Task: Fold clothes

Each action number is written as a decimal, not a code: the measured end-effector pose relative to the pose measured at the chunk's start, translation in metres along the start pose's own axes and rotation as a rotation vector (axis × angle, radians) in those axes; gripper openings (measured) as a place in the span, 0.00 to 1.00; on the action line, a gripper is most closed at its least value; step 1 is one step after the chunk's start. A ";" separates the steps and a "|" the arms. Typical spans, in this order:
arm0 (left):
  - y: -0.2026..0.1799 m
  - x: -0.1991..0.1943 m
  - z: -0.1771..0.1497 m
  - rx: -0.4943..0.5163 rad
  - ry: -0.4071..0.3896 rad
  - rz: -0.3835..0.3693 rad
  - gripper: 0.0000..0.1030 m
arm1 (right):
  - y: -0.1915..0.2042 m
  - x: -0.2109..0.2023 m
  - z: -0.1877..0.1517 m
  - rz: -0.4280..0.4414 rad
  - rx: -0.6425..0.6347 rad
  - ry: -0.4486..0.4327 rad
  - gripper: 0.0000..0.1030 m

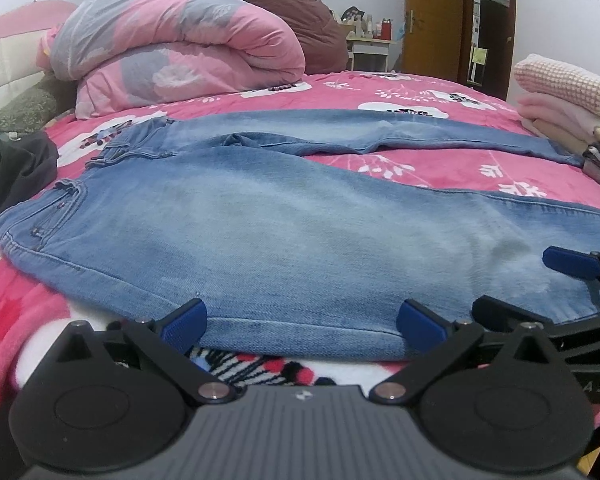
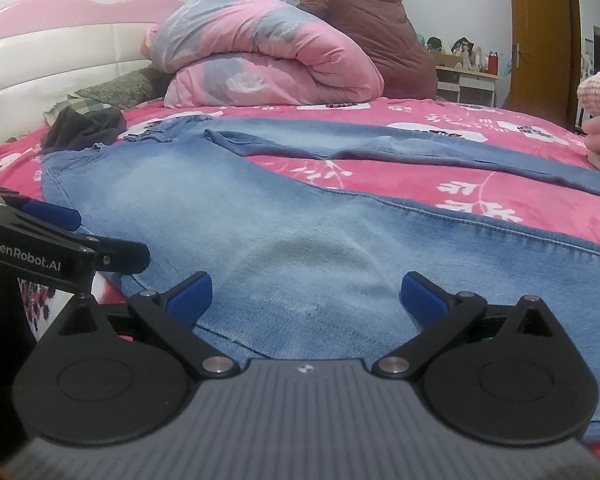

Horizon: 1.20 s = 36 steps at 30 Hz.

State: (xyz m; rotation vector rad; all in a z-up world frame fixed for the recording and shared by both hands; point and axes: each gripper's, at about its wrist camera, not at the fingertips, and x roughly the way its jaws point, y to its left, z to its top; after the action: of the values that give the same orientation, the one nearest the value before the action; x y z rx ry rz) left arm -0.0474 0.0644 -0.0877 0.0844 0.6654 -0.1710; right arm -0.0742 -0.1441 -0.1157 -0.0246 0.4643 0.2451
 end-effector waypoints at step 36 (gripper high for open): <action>-0.001 -0.001 0.001 -0.007 0.006 0.003 1.00 | -0.014 -0.006 0.002 0.061 0.085 -0.008 0.99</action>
State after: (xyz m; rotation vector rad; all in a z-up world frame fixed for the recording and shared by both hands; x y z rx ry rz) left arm -0.0476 0.0635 -0.0869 0.0788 0.6719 -0.1655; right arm -0.0750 -0.1591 -0.1113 0.0737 0.4679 0.2853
